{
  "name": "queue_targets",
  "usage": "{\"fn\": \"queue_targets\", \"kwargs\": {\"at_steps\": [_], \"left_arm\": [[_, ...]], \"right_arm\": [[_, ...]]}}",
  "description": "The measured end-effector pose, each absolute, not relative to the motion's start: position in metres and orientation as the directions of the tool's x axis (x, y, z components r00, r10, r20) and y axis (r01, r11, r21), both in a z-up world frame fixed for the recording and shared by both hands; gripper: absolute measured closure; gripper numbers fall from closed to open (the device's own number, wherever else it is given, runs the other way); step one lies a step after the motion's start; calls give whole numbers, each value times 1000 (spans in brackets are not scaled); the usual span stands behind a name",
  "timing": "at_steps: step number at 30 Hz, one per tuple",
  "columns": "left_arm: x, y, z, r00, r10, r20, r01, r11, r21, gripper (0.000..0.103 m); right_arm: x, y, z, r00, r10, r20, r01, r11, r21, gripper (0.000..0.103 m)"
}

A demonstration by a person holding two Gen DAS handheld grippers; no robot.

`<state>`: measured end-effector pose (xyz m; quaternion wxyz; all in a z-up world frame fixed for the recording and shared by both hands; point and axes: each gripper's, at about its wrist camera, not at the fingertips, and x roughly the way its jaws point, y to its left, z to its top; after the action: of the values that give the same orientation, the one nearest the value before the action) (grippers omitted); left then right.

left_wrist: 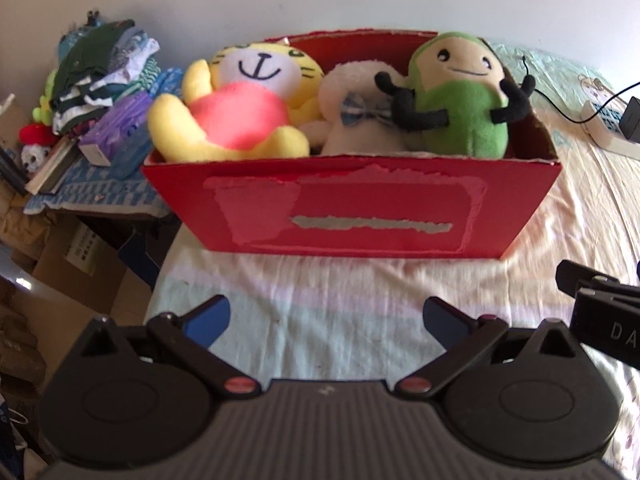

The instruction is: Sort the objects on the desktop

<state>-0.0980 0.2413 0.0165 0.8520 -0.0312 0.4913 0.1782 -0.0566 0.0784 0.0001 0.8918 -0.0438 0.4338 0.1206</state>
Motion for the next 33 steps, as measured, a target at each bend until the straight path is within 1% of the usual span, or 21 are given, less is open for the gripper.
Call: {"fn": "queue_targets", "kwargs": {"at_steps": [2,4,7,14,22,33], "left_arm": [[-99,250,16,457,259,-851,-330,938,108,1],[-98,258,13,448,255,-857,-309,944,119,1],[-98,271,11,445,260,-857,-293,946,135,1],[-95,301,10,455,206,-866,-255,962,95,1],[-87,313,7,458,181,-870,-202,975,97,1],[-82,332,6,437,165,-884,-203,976,82,1]], "right_arm": [[-59,86,0,594,169,-786,-241,970,26,18],[-59,93,-1,600,144,-787,-218,976,12,18],[-59,103,-3,587,127,-799,-176,984,28,18],[-62,129,-3,592,94,-800,-125,992,23,18],[-63,145,-1,600,50,-798,-82,997,0,18],[-60,160,-1,587,23,-809,-63,998,-17,18]]}}
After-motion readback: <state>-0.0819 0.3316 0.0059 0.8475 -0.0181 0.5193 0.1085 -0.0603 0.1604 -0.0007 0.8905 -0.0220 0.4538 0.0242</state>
